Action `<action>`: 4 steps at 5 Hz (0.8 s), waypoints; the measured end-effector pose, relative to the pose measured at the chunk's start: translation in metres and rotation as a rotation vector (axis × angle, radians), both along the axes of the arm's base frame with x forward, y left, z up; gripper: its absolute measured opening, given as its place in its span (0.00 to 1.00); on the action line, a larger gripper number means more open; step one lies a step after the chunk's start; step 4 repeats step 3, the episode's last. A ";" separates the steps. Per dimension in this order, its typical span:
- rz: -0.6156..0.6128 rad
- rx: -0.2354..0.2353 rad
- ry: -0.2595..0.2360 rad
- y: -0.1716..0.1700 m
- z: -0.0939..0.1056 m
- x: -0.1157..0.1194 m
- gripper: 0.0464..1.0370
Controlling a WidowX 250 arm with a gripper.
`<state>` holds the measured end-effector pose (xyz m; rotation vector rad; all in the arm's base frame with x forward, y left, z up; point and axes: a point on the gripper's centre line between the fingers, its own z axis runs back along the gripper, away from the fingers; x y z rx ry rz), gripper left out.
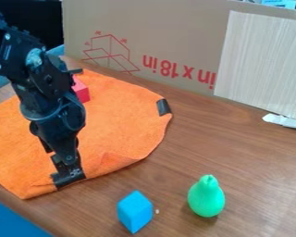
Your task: Unfold cloth from top left to bottom right
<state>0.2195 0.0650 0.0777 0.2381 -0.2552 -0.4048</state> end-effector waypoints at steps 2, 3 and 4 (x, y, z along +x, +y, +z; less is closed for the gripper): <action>0.034 -0.057 0.024 0.007 0.019 0.005 0.97; 0.198 -0.100 -0.009 0.049 0.056 0.018 0.96; 0.198 -0.100 -0.009 0.049 0.056 0.018 0.96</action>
